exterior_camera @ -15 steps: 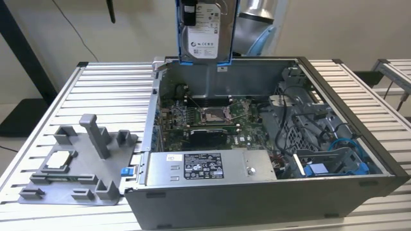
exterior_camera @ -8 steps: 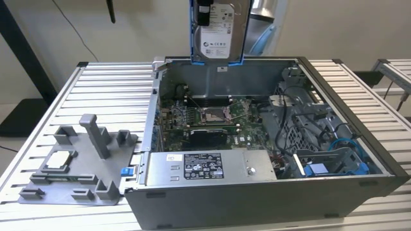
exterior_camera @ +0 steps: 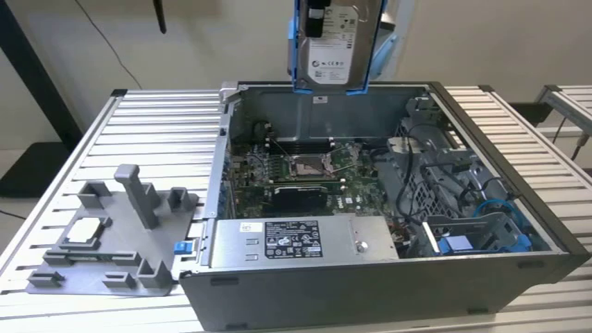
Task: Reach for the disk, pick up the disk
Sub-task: 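Pick up the disk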
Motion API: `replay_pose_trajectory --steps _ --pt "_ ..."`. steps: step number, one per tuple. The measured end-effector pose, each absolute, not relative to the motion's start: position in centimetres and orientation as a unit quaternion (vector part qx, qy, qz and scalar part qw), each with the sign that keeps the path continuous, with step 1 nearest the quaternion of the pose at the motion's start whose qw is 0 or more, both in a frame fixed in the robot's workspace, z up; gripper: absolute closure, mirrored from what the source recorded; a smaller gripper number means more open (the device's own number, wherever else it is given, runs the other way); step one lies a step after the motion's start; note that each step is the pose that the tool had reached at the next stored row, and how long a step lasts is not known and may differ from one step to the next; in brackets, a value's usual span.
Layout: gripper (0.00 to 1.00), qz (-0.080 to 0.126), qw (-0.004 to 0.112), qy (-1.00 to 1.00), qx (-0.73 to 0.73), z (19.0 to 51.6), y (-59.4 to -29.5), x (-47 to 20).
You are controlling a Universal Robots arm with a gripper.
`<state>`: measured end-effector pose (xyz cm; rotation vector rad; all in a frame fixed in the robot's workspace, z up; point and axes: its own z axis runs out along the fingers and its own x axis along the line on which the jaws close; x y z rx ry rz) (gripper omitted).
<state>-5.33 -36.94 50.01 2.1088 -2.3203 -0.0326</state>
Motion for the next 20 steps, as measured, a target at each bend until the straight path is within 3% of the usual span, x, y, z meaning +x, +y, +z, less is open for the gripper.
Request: replay_pose_trajectory --steps 20 --pt "1.0 -0.01 0.003 -0.74 0.673 50.0 -37.1 0.7"
